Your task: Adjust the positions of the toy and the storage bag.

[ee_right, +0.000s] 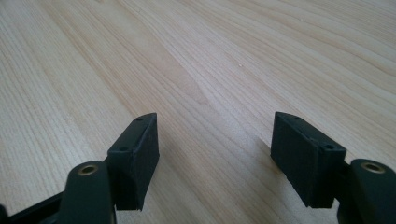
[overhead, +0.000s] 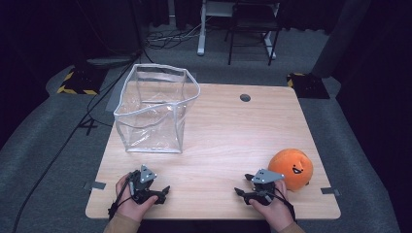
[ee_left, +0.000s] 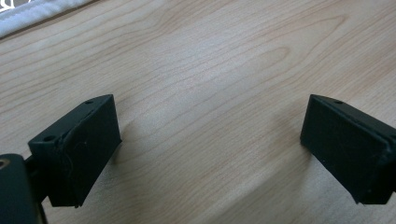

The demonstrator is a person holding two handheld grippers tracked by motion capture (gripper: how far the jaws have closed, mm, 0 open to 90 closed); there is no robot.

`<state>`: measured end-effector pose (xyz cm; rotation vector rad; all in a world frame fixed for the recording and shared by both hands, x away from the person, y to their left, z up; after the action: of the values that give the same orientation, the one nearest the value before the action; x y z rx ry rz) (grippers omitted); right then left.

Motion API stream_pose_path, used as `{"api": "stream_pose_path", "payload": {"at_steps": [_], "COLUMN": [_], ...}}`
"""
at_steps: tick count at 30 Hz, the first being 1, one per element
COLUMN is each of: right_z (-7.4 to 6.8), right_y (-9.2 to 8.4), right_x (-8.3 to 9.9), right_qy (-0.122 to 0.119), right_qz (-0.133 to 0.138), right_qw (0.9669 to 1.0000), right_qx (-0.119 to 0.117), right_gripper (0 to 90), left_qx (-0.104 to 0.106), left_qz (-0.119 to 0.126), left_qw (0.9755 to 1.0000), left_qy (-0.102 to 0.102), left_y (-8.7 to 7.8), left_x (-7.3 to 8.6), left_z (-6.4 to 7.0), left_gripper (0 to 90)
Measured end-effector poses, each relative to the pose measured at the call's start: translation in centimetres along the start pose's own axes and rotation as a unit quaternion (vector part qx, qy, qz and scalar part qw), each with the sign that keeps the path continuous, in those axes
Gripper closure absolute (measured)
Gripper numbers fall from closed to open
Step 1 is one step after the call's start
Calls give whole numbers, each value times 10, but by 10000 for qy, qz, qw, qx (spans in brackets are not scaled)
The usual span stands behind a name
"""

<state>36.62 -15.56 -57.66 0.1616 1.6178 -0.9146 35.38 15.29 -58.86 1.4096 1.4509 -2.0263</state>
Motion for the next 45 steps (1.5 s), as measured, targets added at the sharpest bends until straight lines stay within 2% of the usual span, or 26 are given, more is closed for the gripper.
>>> {"api": "stream_pose_path", "payload": {"at_steps": [3,5,10,14,19,27,28,31,35,45], "right_z": [0,-1,-1,-3,-7,-10,-10,-11,-11,-11], "right_y": [0,0,0,-1,0,-2,-3,-2,3,25], "right_x": [0,0,0,0,-3,-18,-27,-43,-63,-101], "right_qy": [20,25,39,-2,4,30,-65,-229,-405,-486], "right_qz": [-8,-9,-7,23,-6,112,104,129,131,208], "right_qw": [10000,10000,10000,10000,10000,9999,9998,9995,9989,9981], "right_qx": [10,20,43,-13,-44,-97,-125,-154,-203,-323], "right_gripper": [323,323,327,380,396,419,448,468,491,517], "left_qx": [33,47,149,223,331,297,249,170,-42,-242], "left_qz": [86,38,50,175,251,280,311,331,394,495], "left_qw": [10000,10000,9999,9996,9991,9992,9992,9993,9992,9983], "left_qy": [-10,-12,-65,29,67,42,14,-20,-67,-190], "left_y": [-2,-4,-5,-9,-9,-12,-14,-20,-33,-53], "left_x": [-2,-2,-4,-13,-17,-16,-16,-13,-7,2], "left_z": [1,1,5,9,14,11,9,5,-4,-21], "left_gripper": [125,180,206,224,233,244,245,250,255,268]}}
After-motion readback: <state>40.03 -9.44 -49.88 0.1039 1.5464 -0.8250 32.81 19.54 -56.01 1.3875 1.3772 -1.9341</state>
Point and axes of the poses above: each handheld gripper's, and its own axes: y roughly forward along the jaws, x roughly out of its underside, z roughly to its right, the point moved 10 cm from there along y, roughly forward along the jaws, and after that the axes turned 13 degrees about z, right-handed, at the moved point
